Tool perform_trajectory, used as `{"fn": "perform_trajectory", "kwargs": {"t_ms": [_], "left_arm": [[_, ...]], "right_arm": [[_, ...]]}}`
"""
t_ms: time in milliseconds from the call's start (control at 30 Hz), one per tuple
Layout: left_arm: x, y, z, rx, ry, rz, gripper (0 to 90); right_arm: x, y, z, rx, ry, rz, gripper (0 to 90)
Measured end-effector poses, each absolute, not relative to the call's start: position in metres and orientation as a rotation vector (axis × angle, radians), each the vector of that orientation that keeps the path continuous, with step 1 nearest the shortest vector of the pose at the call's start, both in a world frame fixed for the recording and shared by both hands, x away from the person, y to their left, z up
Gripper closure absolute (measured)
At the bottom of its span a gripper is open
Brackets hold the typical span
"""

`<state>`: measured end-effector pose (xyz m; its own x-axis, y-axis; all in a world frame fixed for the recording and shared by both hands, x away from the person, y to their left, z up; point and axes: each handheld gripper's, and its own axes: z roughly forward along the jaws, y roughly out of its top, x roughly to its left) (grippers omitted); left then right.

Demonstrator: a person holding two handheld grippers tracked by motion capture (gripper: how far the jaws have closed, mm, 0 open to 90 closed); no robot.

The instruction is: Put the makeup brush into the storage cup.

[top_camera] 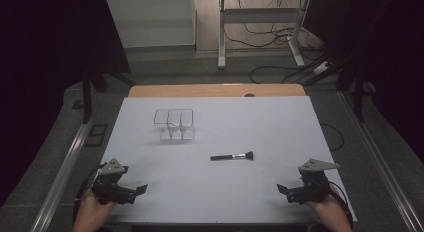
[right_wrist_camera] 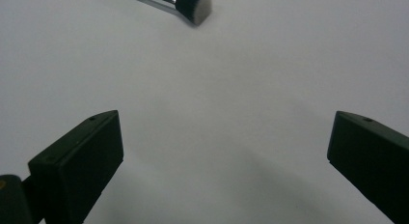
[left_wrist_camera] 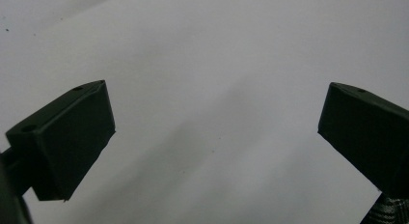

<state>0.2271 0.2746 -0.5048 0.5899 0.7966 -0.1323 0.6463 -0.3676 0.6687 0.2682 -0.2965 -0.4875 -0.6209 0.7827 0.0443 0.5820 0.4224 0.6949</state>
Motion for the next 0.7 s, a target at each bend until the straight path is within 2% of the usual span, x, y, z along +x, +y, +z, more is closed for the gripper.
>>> {"fn": "perform_trajectory", "kwargs": {"t_ms": [700], "left_arm": [[0.2267, 0.2703, -0.5067, 2.194, 1.139, 0.353, 0.0]], "right_arm": [[0.2672, -0.2933, -0.4883, 1.210, 2.408, 0.973, 0.0]]}}
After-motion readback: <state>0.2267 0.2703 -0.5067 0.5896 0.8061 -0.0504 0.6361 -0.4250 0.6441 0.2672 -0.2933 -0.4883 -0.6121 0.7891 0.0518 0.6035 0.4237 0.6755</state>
